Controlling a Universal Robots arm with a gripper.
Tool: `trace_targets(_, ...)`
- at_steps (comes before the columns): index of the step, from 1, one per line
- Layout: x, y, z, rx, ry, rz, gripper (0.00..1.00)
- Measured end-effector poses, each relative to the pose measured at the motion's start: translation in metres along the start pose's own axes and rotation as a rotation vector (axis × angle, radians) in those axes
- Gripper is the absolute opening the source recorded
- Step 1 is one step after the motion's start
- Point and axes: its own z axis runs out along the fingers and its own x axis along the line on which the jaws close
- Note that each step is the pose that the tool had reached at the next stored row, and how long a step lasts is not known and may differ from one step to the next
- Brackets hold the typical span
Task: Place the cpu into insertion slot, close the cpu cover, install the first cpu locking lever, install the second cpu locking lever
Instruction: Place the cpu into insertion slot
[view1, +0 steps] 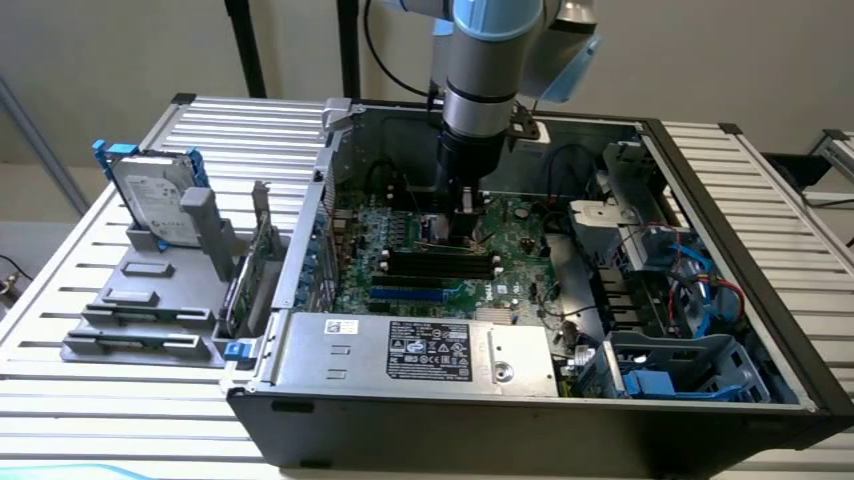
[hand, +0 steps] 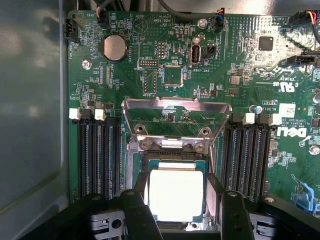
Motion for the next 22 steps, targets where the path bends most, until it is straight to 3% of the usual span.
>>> trace_targets(6, 0.0021, 0.0001, 0.0025, 0.0013, 0.0002, 0.023, 0.54)
trace_targets(22, 0.0026, 0.0012, 0.0067, 0.0065, 0.0002, 0.024, 0.54)
